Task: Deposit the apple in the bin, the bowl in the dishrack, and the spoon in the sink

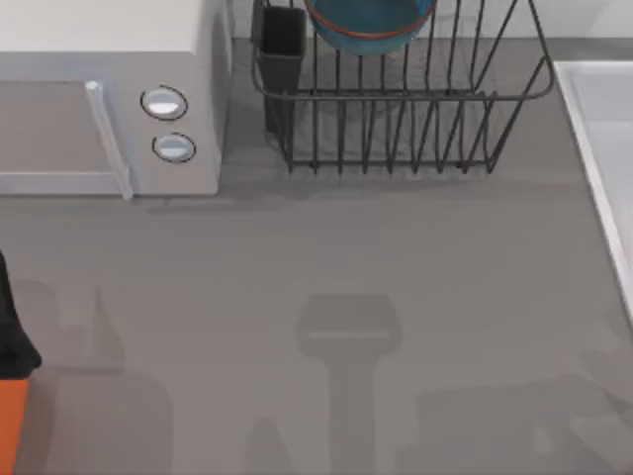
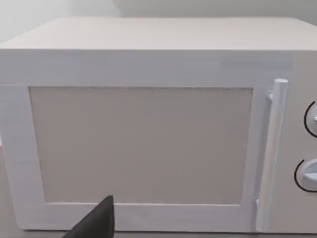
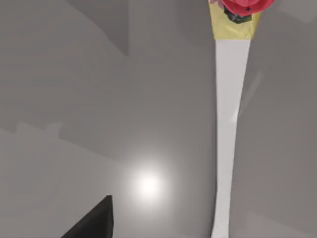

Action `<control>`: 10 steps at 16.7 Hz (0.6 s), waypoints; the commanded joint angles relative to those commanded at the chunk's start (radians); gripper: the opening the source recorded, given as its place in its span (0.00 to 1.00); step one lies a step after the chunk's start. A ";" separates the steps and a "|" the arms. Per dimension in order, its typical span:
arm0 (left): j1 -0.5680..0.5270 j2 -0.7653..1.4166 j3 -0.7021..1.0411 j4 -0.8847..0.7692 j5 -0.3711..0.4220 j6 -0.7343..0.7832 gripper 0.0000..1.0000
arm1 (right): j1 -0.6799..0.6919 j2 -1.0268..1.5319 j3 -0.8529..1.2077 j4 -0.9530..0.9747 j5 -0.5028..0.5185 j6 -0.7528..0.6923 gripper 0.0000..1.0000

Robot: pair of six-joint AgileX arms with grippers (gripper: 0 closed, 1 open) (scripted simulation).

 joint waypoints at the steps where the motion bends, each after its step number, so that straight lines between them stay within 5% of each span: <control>1: 0.000 0.000 0.000 0.000 0.000 0.000 1.00 | 0.000 0.023 -0.026 0.052 0.000 0.001 1.00; 10: 0.000 0.000 0.000 0.000 0.000 0.000 1.00 | 0.004 0.176 -0.202 0.384 0.000 0.005 1.00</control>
